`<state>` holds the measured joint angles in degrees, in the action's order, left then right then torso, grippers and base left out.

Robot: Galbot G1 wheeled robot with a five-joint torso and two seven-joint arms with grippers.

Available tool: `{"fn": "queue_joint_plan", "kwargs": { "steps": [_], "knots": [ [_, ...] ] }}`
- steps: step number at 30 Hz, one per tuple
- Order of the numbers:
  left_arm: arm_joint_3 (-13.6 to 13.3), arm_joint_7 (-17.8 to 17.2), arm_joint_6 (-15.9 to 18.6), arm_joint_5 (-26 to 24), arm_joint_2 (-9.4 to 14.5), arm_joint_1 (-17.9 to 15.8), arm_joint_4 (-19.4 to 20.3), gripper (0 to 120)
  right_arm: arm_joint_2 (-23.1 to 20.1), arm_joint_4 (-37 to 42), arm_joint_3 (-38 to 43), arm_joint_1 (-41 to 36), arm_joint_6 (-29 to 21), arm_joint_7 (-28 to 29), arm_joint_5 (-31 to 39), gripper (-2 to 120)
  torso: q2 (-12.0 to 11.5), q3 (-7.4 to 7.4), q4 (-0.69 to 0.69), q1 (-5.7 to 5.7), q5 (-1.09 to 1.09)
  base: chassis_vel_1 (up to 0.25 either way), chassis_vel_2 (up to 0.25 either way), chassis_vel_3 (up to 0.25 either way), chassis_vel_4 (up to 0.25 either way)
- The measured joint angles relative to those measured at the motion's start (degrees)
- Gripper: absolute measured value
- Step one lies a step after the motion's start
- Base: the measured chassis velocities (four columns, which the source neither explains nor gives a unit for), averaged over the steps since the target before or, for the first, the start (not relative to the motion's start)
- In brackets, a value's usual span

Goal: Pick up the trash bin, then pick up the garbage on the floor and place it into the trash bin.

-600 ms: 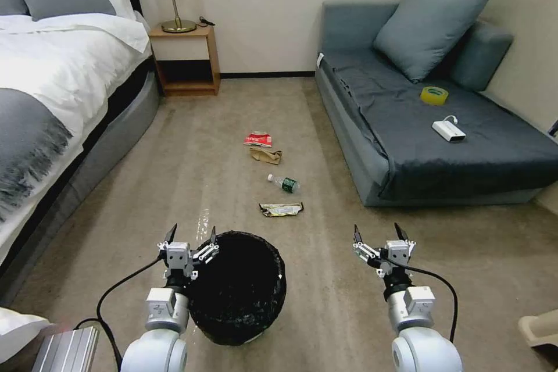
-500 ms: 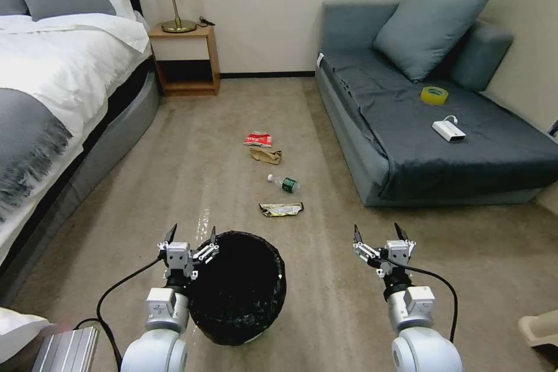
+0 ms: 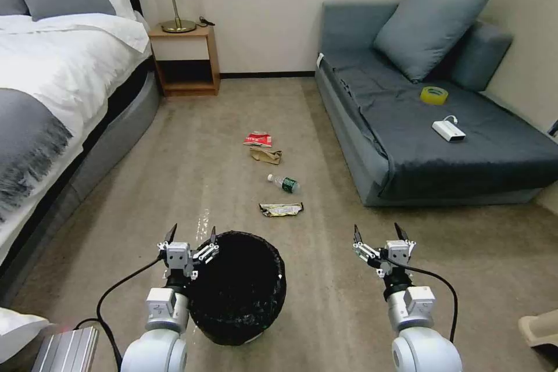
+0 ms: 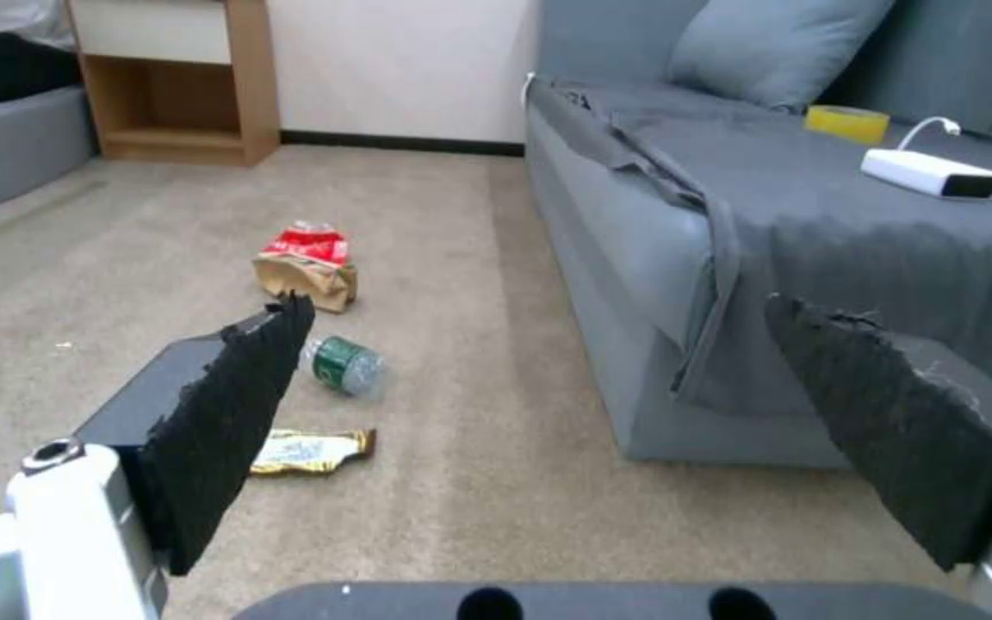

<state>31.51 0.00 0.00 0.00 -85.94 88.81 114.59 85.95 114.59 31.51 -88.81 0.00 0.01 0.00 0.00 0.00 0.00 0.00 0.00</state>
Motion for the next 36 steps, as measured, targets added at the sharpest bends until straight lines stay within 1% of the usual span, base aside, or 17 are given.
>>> {"fn": "queue_joint_plan", "kwargs": {
  "steps": [8, 9, 10, 11, 12, 15, 18, 25, 26, 27, 28, 30, 31, 32, 33, 34, 36],
  "knots": [
    [0.0, -0.4, 0.2, -0.5, 0.2, 0.1, 0.1, 100, 0.5, 0.8, 0.7, -0.5, -0.6, 0.4, 0.3, 100, 0.0, 0.0, 0.02, 0.0, 0.02, 0.0, 0.0, 0.0, 0.0],
    [-0.2, -1.6, 1.2, -1.5, 0.8, 0.2, 0.6, 100, 1.4, 2.1, 1.5, -1.4, -2.1, 1.0, 0.7, 100, 0.0, 0.0, 0.04, 0.0, -0.02, 0.0, 0.0, 0.0, 0.0],
    [-0.2, -3.7, 2.9, -3.2, 2.0, 0.5, 1.5, 100, 3.1, 4.6, 3.3, -3.2, -4.1, 2.4, 1.3, 100, 0.0, 0.0, -0.02, 0.0, 0.02, 0.0, 0.0, 0.0, 0.0],
    [-0.3, -4.8, 3.7, -4.0, 2.6, 0.6, 1.9, 100, 3.8, 5.3, 3.8, -4.0, -4.6, 2.7, 1.7, 100, 0.0, -0.01, -0.04, -0.01, -0.02, 0.0, 0.0, 0.0, 0.0],
    [-0.3, -4.8, 3.7, -4.0, 2.6, 0.6, 1.9, 100, 3.8, 5.3, 3.8, -4.0, -4.6, 2.7, 1.7, 100, 0.0, -0.01, -0.04, -0.01, -0.02, 0.0, 0.0, 0.0, 0.0],
    [-1.2, -13.7, 11.0, -11.5, 7.5, 1.9, 5.8, 100, 4.7, 8.6, 4.6, -5.9, -4.4, 2.2, 3.8, 100, 0.0, -0.01, -0.01, 0.0, 0.0, 0.0, 0.0, 0.0, 0.0],
    [-1.4, -14.9, 11.9, -12.5, 8.1, 2.1, 6.4, 100, 4.5, 9.7, 4.5, -6.2, -4.8, 2.1, 4.4, 100, 0.0, -0.01, 0.0, 0.0, -0.01, 0.0, 0.0, 0.0, 0.0],
    [-1.4, -15.3, 12.6, -13.1, 8.4, 2.1, 6.7, 100, 4.6, 9.9, 3.7, -7.1, -4.5, 2.1, 3.9, 100, 0.0, -0.01, 0.0, 0.0, -0.01, 0.0, 0.0, 0.0, 0.0],
    [-1.4, -15.4, 13.4, -13.9, 8.8, 2.2, 7.0, 100, 4.7, 9.9, 3.5, -7.2, -4.3, 2.2, 3.8, 100, 0.0, 0.0, 0.0, 0.0, -0.01, 0.0, 0.0, 0.0, 0.0],
    [-1.5, -15.9, 15.7, -16.1, 10.0, 2.2, 8.1, 100, 5.0, 10.0, 3.2, -7.4, -4.0, 2.2, 3.5, 100, 0.0, -0.01, 0.0, 0.0, -0.01, 0.0, 0.0, 0.0, 0.0],
    [-1.5, -15.9, 15.7, -16.1, 10.0, 2.2, 8.1, 100, 5.0, 10.0, 3.2, -7.4, -4.0, 2.2, 3.5, 100, 0.0, -0.01, 0.0, 0.0, -0.01, 0.0, 0.0, 0.0, 0.0],
    [-1.5, -16.5, 19.0, -19.2, 11.8, 2.2, 9.6, 100, 5.3, 10.0, 3.0, -7.5, -3.8, 2.2, 3.3, 100, 0.0, -0.01, 0.0, 0.0, 0.0, 0.0, 0.0, 0.0, 0.0],
    [-1.6, -17.1, 22.1, -22.1, 13.4, 2.2, 11.0, 100, 5.5, 10.0, 3.0, -7.6, -3.6, 2.3, 3.3, 100, 0.0, 0.0, 0.0, 0.0, 0.0, 0.0, 0.0, 0.0, 0.0],
    [-1.6, -17.5, 24.2, -23.9, 14.5, 2.2, 12.0, 100, 5.5, 10.0, 3.0, -7.6, -3.4, 2.3, 3.2, 100, 0.0, 0.0, 0.0, 0.0, 0.0, 0.0, 0.0, 0.0, 0.0],
    [-1.6, -17.5, 24.2, -23.9, 14.5, 2.2, 12.0, 100, 5.5, 10.0, 3.0, -7.6, -3.4, 2.3, 3.2, 100, 0.0, 0.0, 0.0, 0.0, 0.0, 0.0, 0.0, 0.0, 0.0],
    [-1.7, -17.9, 26.7, -26.2, 15.8, 2.3, 13.1, 100, 5.5, 10.0, 3.0, -7.6, -3.3, 2.4, 3.2, 100, 0.0, 0.0, 0.0, 0.0, 0.01, 0.0, 0.0, 0.0, 0.0],
    [-1.7, -18.1, 28.2, -27.6, 16.5, 2.3, 13.8, 100, 5.6, 9.9, 3.0, -7.6, -3.2, 2.6, 3.2, 100, 0.0, 0.0, 0.0, 0.0, 0.0, 0.0, 0.0, 0.0, 0.0]
  ]
}}
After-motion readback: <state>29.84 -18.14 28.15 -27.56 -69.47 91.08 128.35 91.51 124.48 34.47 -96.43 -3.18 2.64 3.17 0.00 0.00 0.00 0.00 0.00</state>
